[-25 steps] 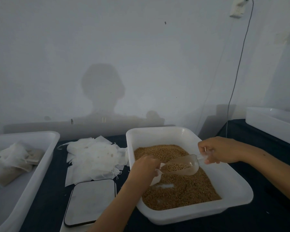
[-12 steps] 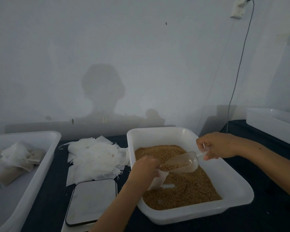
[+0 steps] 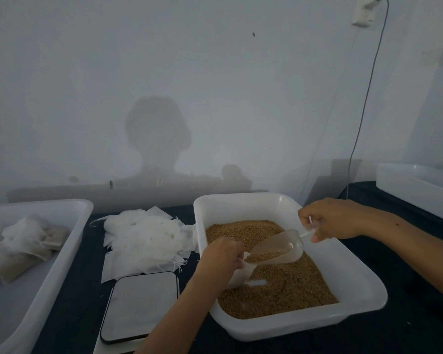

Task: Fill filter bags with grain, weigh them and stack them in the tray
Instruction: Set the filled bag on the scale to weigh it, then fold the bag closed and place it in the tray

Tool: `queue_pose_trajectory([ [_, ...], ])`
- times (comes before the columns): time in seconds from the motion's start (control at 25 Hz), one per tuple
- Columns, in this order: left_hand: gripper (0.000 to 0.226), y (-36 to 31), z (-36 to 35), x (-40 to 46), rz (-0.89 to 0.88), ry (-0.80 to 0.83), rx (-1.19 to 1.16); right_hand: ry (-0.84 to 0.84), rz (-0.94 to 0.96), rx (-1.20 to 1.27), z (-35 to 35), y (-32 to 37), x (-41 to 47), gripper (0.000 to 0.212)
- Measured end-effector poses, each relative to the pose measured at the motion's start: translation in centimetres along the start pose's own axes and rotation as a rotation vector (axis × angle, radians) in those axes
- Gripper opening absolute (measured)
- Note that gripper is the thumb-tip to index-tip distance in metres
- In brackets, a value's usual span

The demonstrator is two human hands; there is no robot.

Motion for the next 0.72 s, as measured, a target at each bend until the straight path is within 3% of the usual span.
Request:
queue_pose_trajectory([
  [0.44, 0.013, 0.4, -0.5, 0.0, 0.028, -0.008, -0.021, -0.019, 0.012, 0.025, -0.4, -0.6, 0.2, 0.018],
  [0.72, 0.005, 1.0, 0.0, -0.3, 0.119, -0.266, -0.235, 0.079, -0.073, 0.599, -3.5, -3.1, -1.7, 0.01],
])
Point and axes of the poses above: each hand's wrist, its own x-axis towards the middle knuckle, its own z-axis out of the back of the hand, y = z × x, the point moved 3 cm from there along x, towards the middle knuckle, and after that the axes turned 5 degrees about -y, right-handed, at the moved point
